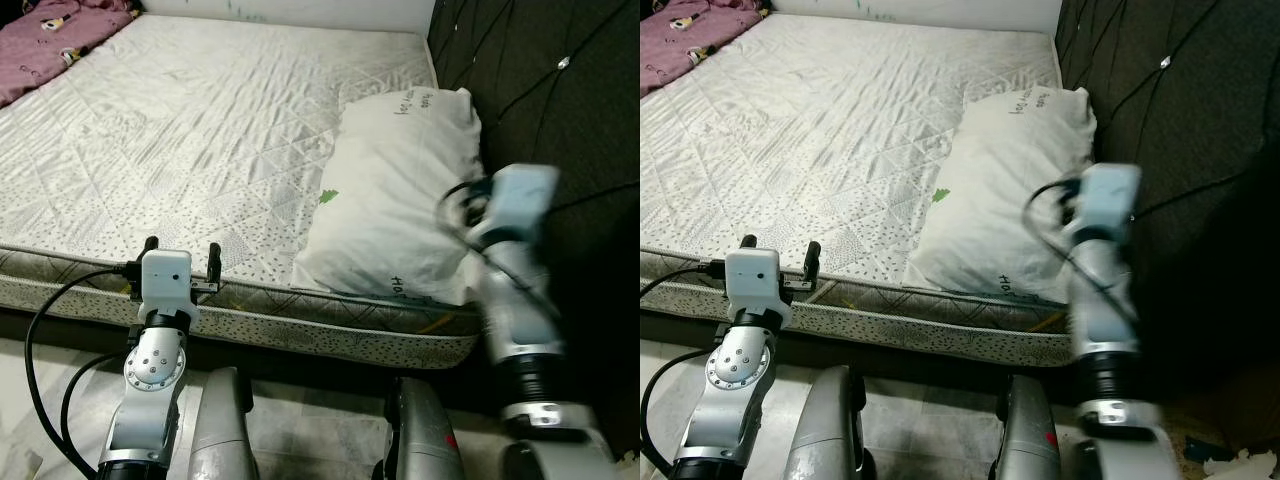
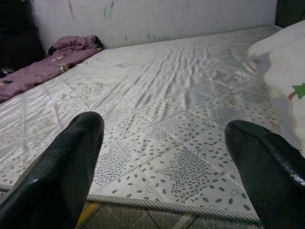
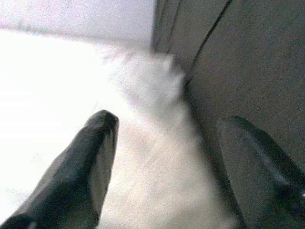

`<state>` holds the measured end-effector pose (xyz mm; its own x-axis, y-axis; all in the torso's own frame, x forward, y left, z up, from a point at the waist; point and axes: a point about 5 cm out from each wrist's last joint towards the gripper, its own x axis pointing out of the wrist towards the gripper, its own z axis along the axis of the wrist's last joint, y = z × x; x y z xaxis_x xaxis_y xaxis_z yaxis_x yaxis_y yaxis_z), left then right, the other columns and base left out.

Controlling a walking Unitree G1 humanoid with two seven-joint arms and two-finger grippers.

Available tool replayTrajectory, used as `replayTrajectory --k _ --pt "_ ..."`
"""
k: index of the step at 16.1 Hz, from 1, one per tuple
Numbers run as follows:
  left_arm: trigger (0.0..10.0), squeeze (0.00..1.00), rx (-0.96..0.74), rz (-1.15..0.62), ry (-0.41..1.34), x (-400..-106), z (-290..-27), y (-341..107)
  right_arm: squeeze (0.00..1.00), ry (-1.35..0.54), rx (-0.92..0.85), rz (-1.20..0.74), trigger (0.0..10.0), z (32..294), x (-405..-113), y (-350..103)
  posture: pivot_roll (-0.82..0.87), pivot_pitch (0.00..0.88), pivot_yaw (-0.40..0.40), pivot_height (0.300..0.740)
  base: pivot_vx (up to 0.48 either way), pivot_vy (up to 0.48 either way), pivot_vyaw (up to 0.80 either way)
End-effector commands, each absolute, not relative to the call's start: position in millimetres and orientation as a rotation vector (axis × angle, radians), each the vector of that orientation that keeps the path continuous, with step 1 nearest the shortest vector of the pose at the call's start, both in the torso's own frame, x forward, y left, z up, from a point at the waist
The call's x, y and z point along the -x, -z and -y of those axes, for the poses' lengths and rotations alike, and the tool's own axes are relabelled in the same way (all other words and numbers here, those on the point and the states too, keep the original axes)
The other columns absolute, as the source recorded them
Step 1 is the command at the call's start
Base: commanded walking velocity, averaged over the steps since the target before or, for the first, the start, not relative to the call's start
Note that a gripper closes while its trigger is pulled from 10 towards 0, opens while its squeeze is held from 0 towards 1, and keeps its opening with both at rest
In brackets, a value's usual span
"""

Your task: Clean up the room

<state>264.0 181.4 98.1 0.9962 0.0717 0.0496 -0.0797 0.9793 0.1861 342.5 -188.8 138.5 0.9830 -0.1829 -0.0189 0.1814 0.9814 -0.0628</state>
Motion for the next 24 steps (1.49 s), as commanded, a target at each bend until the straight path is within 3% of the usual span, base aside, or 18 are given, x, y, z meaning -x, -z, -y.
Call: replayTrajectory --k 1,5,11,12,13,17,24 --pt "10.0 0.00 -0.199 0.045 -0.093 -265.2 -185.8 -99.8 1.00 0.129 0.037 -0.111 10.0 180.1 -343.8 -126.5 0.05 0.000 -0.011 0.562 0.000 0.000 0.00" --pt "10.0 0.00 -0.193 0.040 -0.095 -263.0 -183.7 -98.2 1.00 0.068 -0.046 -0.391 10.0 164.9 -331.1 -76.1 0.06 0.000 -0.016 0.562 0.000 0.000 0.00" --pt "10.0 0.00 -0.183 0.039 -0.086 -266.0 -180.9 -96.4 1.00 -0.024 -0.076 0.041 10.0 152.7 -332.6 -145.7 0.03 0.000 -0.002 0.562 0.000 0.000 0.00" --pt "10.0 0.00 -0.182 0.036 -0.081 -266.2 -179.3 -95.3 0.75 -0.045 -0.059 0.114 10.0 144.6 -325.3 -153.5 0.03 0.000 0.003 0.562 0.000 0.000 0.00" --pt "10.0 0.00 -0.181 0.032 -0.077 -266.3 -178.1 -94.0 0.00 -0.064 -0.077 0.110 10.0 139.6 -323.2 -152.6 0.03 0.000 0.003 0.562 0.000 0.000 0.00" --pt "10.0 0.00 -0.181 0.033 -0.067 -266.7 -176.8 -94.6 0.00 -0.115 -0.095 0.135 10.0 122.4 -319.7 -154.6 0.04 0.000 0.011 0.562 0.000 0.000 0.00" --pt "10.0 0.00 -0.180 0.034 -0.072 -266.8 -178.1 -94.6 0.00 -0.089 -0.090 0.149 10.0 129.3 -327.0 -160.6 0.04 0.000 0.001 0.630 0.000 0.000 0.00"
